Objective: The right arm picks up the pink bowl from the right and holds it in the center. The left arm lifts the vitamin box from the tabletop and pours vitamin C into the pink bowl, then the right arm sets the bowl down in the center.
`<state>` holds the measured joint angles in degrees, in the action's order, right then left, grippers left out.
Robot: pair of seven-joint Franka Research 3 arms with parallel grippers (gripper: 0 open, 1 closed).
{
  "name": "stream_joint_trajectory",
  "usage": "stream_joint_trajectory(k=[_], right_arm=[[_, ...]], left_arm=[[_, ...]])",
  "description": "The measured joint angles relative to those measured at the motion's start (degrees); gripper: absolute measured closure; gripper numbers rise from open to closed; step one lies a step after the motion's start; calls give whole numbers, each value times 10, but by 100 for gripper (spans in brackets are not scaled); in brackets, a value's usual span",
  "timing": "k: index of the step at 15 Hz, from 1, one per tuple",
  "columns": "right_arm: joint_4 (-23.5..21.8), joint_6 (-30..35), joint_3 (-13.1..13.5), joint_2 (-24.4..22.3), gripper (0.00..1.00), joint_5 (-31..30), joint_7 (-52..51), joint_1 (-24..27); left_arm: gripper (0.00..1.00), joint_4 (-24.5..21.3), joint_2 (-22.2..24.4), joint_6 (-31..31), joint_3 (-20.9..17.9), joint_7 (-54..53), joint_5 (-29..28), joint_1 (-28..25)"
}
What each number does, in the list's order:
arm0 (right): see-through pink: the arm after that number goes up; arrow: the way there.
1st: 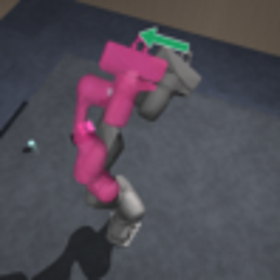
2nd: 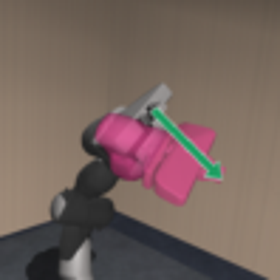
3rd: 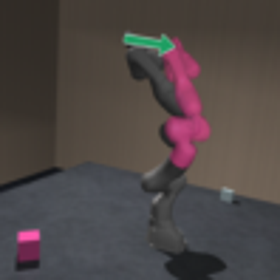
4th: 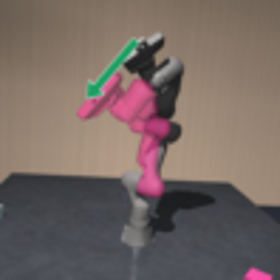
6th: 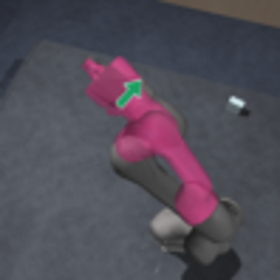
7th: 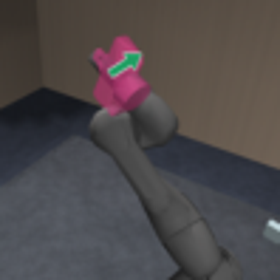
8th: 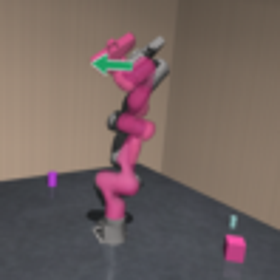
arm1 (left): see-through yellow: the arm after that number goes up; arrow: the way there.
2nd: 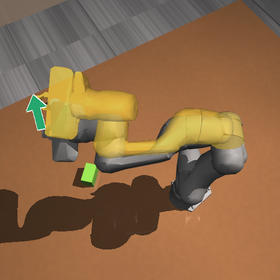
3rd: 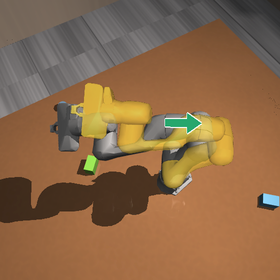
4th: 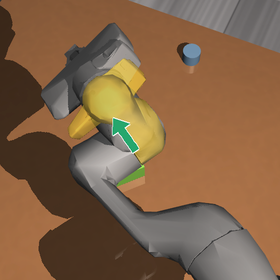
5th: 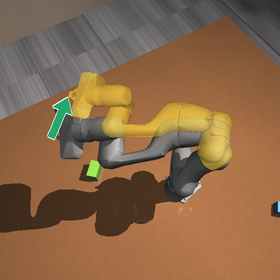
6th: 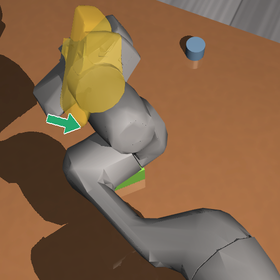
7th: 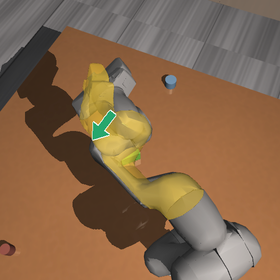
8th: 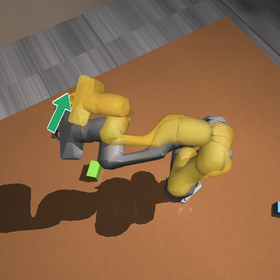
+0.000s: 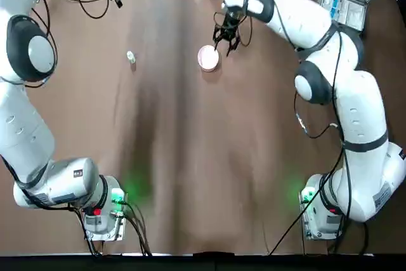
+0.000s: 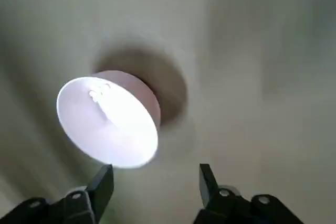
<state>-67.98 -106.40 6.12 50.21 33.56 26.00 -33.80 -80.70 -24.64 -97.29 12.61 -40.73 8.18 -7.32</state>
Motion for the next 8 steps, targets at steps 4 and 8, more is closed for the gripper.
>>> stream_joint_trajectory(k=[4, 8], right_arm=[[7, 121, 7, -69, 23, -55, -1, 60], [10, 218, 8, -185, 11, -202, -46, 125]], left_arm=[[0, -1, 37, 1, 0, 144, -45, 46], [0, -1, 98, 27, 1, 331, -97, 81]])
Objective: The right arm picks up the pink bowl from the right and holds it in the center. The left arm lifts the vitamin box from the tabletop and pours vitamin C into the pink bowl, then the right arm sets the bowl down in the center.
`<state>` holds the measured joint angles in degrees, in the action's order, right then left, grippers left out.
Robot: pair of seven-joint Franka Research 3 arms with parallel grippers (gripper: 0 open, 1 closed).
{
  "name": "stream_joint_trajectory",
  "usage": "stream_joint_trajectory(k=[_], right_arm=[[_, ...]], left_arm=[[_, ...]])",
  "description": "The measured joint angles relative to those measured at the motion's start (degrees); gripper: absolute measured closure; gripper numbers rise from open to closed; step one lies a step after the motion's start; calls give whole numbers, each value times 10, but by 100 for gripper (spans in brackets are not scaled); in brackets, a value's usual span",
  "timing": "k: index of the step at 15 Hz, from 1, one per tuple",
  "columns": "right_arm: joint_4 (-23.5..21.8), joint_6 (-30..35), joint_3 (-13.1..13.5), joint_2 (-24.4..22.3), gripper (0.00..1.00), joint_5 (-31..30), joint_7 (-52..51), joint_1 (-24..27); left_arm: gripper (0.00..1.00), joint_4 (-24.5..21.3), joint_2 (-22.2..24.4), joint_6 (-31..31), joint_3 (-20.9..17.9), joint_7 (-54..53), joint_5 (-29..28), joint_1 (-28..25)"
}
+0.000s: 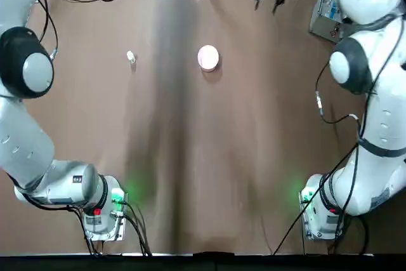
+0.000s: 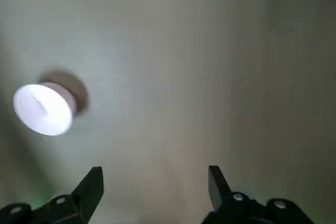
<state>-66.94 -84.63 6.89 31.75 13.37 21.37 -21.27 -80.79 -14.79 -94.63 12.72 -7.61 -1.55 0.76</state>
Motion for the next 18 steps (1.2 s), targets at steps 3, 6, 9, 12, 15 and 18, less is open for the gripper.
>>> stream_joint_trajectory(k=[3, 6, 9, 12, 15, 18], right_arm=[[-1, 25, 1, -40, 2, -30, -45, 26], [-2, 45, 0, -65, 2, -30, -84, 71], [-2, 65, 1, -91, 2, -31, -101, 106], [-2, 71, -1, -123, 2, -32, -110, 144], [-3, 81, -7, -149, 1, -41, -159, 173], [-6, 88, -22, -166, 1, -78, -216, 195]], left_arm=[[0, -1, 43, 17, 0, 85, -10, 0], [0, -2, 83, 50, 2, 136, -20, 0], [0, -6, 93, 55, 4, 147, -22, -1], [0, -9, 89, 55, 4, 147, -22, -4], [0, -9, 88, 55, 4, 151, -28, -5], [0, -10, 88, 55, 2, 153, -29, -8]])
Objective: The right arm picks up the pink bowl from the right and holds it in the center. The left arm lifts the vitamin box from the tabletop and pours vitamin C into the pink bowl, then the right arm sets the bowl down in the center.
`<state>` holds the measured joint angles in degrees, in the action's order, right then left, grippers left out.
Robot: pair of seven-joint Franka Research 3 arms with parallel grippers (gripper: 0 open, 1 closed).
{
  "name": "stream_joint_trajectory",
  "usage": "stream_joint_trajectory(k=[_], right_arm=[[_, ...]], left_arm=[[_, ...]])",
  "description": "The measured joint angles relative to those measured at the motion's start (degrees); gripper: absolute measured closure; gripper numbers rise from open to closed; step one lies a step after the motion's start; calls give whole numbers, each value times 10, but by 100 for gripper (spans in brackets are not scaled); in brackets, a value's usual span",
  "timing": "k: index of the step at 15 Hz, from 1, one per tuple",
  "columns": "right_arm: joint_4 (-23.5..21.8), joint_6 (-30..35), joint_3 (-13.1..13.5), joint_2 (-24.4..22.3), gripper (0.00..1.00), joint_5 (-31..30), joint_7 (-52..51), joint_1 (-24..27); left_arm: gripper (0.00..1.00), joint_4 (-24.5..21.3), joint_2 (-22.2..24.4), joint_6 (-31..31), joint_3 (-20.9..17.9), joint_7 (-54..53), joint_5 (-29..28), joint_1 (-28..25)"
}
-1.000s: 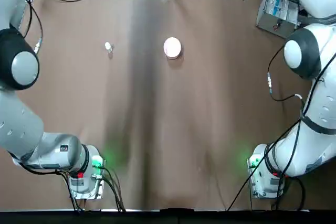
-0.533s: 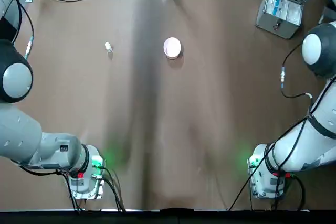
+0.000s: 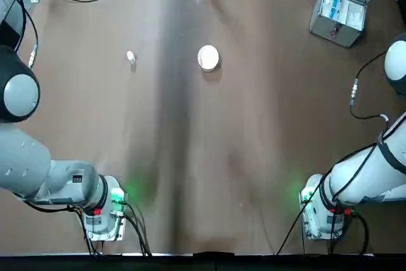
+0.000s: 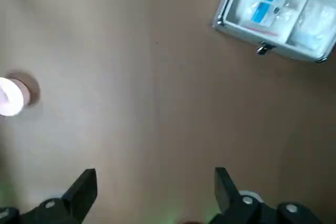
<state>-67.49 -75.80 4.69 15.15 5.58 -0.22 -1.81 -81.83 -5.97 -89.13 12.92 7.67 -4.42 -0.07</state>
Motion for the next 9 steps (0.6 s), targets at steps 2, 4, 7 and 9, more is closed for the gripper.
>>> stream_joint_trajectory(k=[2, 4, 7, 9], right_arm=[[-6, 0, -3, -10, 1, -16, -21, 3], [-29, -13, -5, -26, 1, -22, -26, 4], [-114, -76, -7, -83, 1, -31, -29, 9], [-133, -78, -7, -105, 1, -31, -31, 12]], left_arm=[[0, -3, -2, 3, -1, 0, 0, 0], [0, -5, -5, 17, -2, 0, 0, 0], [0, -4, -3, 37, -3, 0, 16, -19], [0, -4, -2, 36, -3, 0, 27, -26]])
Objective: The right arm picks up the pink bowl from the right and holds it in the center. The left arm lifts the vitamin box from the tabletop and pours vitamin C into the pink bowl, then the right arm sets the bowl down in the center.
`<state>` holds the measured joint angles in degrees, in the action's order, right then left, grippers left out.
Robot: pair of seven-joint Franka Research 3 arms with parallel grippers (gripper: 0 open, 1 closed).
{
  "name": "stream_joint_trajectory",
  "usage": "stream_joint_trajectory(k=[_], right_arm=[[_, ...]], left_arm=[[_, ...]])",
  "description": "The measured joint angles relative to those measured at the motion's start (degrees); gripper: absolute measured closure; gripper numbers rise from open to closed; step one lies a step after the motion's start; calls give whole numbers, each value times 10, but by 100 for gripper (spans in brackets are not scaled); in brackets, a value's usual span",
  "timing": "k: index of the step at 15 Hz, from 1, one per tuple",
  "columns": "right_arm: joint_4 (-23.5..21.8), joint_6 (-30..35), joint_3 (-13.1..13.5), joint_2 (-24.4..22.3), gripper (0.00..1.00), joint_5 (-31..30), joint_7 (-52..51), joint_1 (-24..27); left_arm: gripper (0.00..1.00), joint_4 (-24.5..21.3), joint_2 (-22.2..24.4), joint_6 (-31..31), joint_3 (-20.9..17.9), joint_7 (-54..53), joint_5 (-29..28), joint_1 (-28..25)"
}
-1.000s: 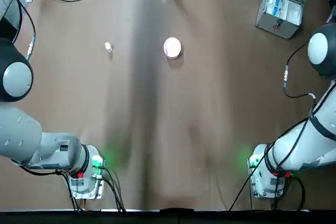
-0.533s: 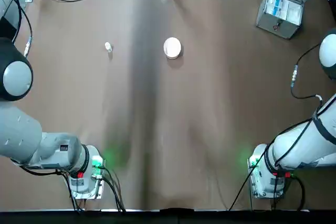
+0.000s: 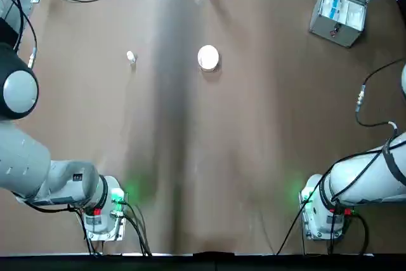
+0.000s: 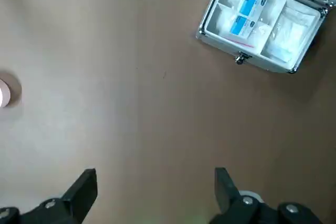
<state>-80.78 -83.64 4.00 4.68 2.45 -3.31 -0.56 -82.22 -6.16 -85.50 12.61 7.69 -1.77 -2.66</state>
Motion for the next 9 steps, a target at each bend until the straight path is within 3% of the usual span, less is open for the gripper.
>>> stream_joint_trajectory(k=[9], right_arm=[[-8, 9, -3, -11, 1, -1, 0, 3]], left_arm=[[0, 0, 0, -21, -9, 2, 0, 3]])
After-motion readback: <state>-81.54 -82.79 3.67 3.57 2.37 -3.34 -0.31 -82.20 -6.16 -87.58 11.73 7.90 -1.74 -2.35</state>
